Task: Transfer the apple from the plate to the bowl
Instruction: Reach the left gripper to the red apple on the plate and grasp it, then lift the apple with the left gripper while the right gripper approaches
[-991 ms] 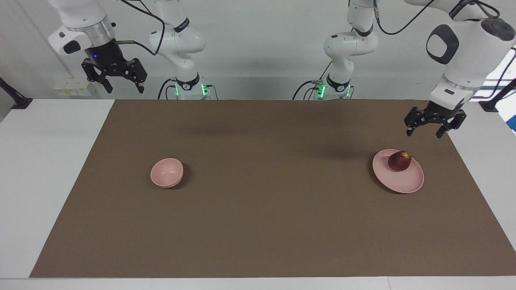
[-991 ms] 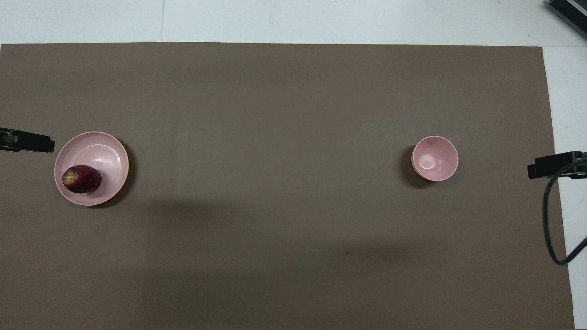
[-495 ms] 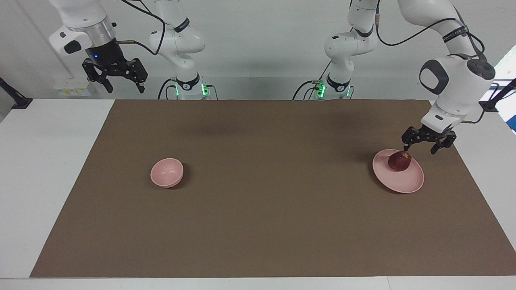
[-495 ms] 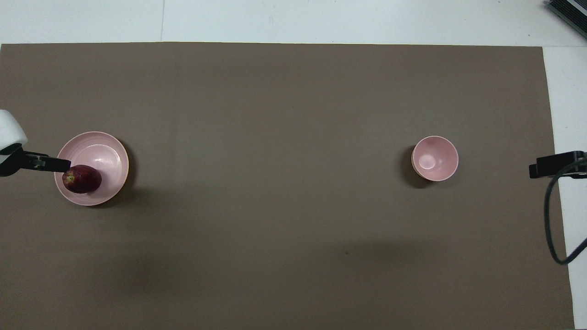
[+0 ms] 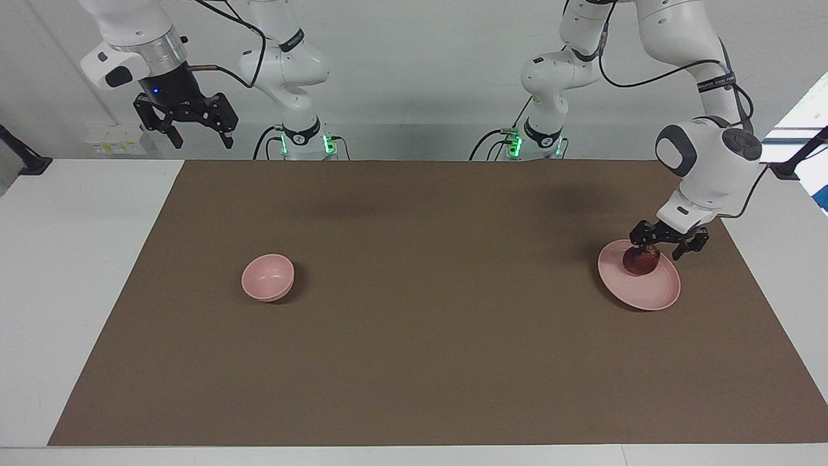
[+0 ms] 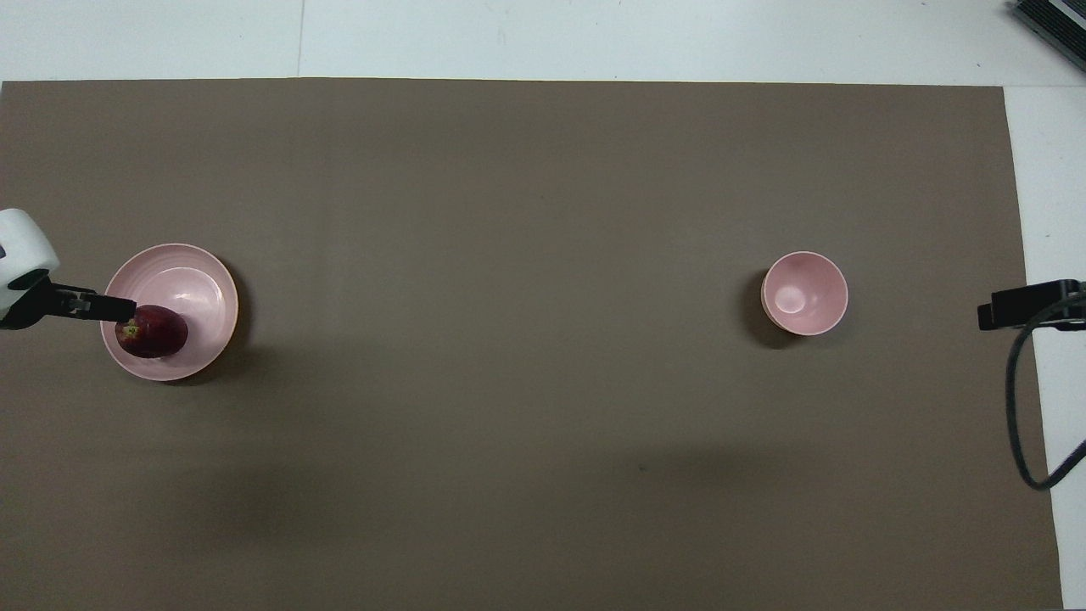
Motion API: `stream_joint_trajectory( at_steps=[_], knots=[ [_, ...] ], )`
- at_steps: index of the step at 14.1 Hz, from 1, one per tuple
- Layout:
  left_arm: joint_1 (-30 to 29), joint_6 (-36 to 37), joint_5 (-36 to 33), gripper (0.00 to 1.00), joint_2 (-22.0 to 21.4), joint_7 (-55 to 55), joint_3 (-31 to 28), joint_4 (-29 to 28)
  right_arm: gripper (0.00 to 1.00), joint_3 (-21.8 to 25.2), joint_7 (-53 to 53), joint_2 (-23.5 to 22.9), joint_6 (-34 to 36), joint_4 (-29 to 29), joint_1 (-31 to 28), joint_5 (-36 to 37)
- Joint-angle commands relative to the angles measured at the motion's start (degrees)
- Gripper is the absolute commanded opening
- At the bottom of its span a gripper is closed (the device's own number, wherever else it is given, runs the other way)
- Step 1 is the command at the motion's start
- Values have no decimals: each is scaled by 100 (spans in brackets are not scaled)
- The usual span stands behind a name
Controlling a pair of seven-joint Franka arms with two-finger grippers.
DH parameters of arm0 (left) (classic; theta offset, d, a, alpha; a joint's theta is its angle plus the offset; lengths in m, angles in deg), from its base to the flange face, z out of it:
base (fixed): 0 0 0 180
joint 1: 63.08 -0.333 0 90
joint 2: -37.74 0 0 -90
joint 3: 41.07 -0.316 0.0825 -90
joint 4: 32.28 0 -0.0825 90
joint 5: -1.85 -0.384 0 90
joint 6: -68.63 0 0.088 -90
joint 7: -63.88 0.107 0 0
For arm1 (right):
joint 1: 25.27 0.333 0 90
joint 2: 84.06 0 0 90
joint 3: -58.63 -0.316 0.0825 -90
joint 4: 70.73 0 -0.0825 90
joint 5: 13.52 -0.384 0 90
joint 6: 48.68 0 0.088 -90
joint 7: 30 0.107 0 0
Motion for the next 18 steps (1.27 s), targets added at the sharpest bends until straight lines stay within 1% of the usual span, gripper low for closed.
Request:
stream_joint_trajectory(
  at_steps=[1,2,3,4,5,7,8,10,12,15,18],
  knots=[
    [-49,-143,163,100,-165,139,55,-282,100,-37,-180,40,16,-23,12,3],
    [-49,-143,232,97,-174,139,55,-300,100,-81,-163,40,16,-32,55,-6],
    [-32,-161,329,89,-157,139,46,-283,100,-90,-110,48,7,-50,99,-15],
    [-14,-196,391,73,-139,148,46,-257,100,-90,-40,40,-45,-50,100,-15],
    [-5,-231,400,45,-130,165,46,-248,100,-90,13,40,-124,-50,100,-15],
    [-5,-319,400,15,-122,166,46,-230,100,-90,-4,40,-168,-50,100,-6],
    [30,-319,400,5,-122,166,46,-221,100,-90,-30,40,-160,-50,100,-6],
    [74,-223,400,0,-156,113,54,-73,100,-108,-31,49,-81,-50,126,-111],
    [83,-4,400,0,-244,104,107,129,100,-108,-39,49,-81,-50,152,-120],
    [547,252,400,0,-560,-184,107,393,100,-117,-39,57,-89,-67,179,-129],
    [1074,366,452,0,-684,-1088,142,403,100,-117,-30,66,-89,-85,302,-129]
  ],
)
